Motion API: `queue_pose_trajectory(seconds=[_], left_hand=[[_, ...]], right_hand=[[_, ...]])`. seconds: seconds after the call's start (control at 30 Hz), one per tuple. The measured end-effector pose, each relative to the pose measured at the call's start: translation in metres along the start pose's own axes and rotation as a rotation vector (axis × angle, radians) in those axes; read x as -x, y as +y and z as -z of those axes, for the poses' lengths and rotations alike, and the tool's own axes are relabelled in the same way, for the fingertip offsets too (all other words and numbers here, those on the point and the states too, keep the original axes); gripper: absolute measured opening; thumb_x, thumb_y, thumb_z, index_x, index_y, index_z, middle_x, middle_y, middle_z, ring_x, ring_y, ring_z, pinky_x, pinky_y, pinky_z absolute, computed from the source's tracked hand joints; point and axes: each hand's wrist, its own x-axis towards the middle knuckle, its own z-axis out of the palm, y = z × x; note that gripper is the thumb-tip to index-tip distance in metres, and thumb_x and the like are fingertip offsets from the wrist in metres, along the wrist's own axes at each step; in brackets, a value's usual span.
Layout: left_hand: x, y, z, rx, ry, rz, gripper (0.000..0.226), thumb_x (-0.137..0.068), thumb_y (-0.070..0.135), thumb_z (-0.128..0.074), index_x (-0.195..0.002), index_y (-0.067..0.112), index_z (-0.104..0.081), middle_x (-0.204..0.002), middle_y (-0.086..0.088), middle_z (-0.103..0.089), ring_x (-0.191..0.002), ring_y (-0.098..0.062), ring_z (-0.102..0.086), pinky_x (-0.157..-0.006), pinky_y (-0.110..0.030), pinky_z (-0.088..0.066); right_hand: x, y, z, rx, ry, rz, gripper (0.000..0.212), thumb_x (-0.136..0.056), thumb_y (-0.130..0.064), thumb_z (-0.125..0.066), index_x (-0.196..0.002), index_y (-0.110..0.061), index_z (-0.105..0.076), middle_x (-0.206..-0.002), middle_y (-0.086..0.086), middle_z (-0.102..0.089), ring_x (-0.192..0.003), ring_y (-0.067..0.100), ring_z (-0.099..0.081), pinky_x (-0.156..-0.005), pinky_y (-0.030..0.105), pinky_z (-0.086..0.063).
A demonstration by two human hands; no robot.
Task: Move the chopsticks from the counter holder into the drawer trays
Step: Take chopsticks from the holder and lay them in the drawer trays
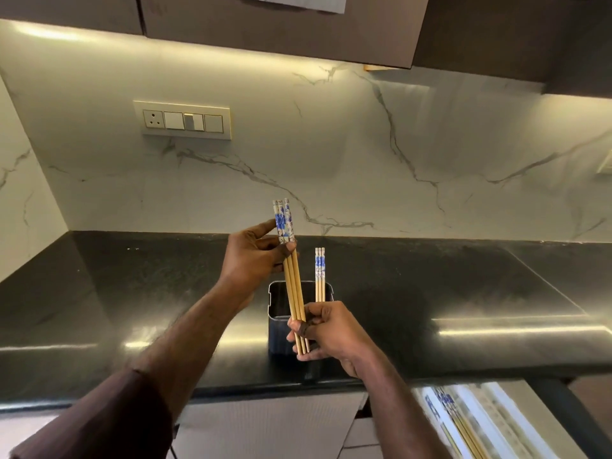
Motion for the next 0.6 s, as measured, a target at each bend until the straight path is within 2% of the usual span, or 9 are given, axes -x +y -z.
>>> queue_pose_trajectory(seconds=[0.17, 0.37, 0.53, 0.6], left_hand=[[0.043, -0.010, -0.004, -0.013, -0.020, 0.050, 0.037, -0.082, 0.005, -0.071, -0.118, 0.010, -0.064, -0.093, -0.006, -0.076, -0.084, -0.020, -0.075, -0.065, -0.026, -0.059], [0.089, -0.024, -0.029, 0.022, -0.069, 0.157, 0.018, -0.080, 0.003, -0.072, -0.097, 0.011, -0.070, -0.086, -0.007, -0.077, -0.081, -0.023, -0.075, -0.062, -0.025, -0.058], [0.114, -0.027, -0.082, -0.009, -0.099, 0.182, 0.024, -0.081, 0.004, -0.072, -0.104, 0.007, -0.068, -0.091, -0.009, -0.076, -0.084, -0.021, -0.075, -0.071, -0.032, -0.061], [0.125, -0.028, -0.110, -0.013, -0.114, 0.188, 0.020, -0.082, 0.004, -0.071, -0.101, 0.008, -0.068, -0.090, -0.010, -0.076, -0.084, -0.021, -0.075, -0.073, -0.034, -0.060]], right_hand=[[0.042, 0.027, -0.005, 0.076, 0.026, -0.013, 0.017, -0.090, -0.017, -0.067, -0.107, -0.016, -0.071, -0.091, 0.007, -0.076, -0.083, 0.019, -0.074, -0.069, 0.035, -0.062], [0.093, 0.058, 0.014, 0.164, 0.086, -0.091, 0.017, -0.090, -0.019, -0.069, -0.106, -0.014, -0.071, -0.090, 0.007, -0.076, -0.086, 0.022, -0.073, -0.072, 0.041, -0.063], [0.137, 0.079, 0.053, 0.160, 0.137, -0.094, 0.009, -0.089, -0.019, -0.070, -0.097, -0.019, -0.073, -0.087, 0.005, -0.076, -0.086, 0.021, -0.074, -0.069, 0.037, -0.063], [0.157, 0.089, 0.074, 0.161, 0.158, -0.091, 0.008, -0.089, -0.019, -0.069, -0.095, -0.020, -0.074, -0.086, 0.004, -0.077, -0.085, 0.020, -0.074, -0.069, 0.037, -0.063]])
